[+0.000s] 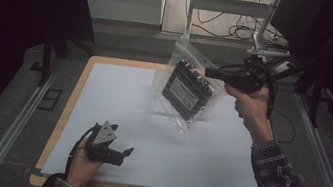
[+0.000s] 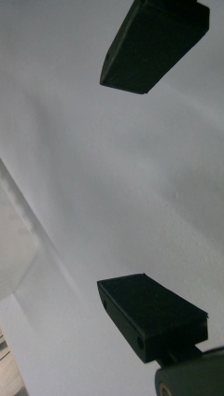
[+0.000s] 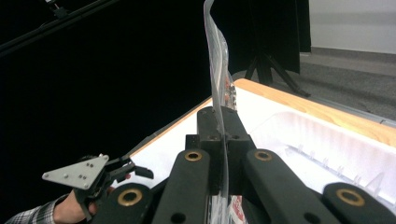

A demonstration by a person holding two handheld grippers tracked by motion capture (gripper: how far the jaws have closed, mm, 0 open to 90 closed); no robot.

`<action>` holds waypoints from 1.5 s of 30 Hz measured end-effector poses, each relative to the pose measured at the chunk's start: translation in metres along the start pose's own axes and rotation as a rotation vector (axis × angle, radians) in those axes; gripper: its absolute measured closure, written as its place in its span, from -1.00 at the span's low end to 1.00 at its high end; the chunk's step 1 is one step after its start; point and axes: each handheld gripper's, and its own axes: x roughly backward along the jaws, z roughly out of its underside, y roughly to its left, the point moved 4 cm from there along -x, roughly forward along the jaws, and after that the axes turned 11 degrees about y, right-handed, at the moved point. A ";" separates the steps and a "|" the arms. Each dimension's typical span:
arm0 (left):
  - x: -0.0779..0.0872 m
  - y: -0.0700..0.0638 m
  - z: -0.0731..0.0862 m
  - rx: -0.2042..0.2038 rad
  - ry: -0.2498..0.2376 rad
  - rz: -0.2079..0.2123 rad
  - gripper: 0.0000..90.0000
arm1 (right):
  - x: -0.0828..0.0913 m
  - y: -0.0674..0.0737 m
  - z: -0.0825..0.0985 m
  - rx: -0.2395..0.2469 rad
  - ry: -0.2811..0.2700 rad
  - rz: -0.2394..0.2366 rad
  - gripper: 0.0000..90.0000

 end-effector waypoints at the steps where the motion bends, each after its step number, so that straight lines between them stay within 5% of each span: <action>1: 0.000 0.000 0.000 0.000 0.000 0.000 -0.90 | 0.000 0.000 0.000 0.000 0.000 0.000 0.98; 28: 0.000 0.000 0.000 0.001 0.001 0.004 -0.90 | -0.026 -0.045 -0.058 0.017 -0.001 0.097 0.98; 45: 0.001 -0.001 0.001 -0.002 0.001 0.002 -0.90 | -0.067 -0.079 -0.054 -0.004 0.049 0.138 0.98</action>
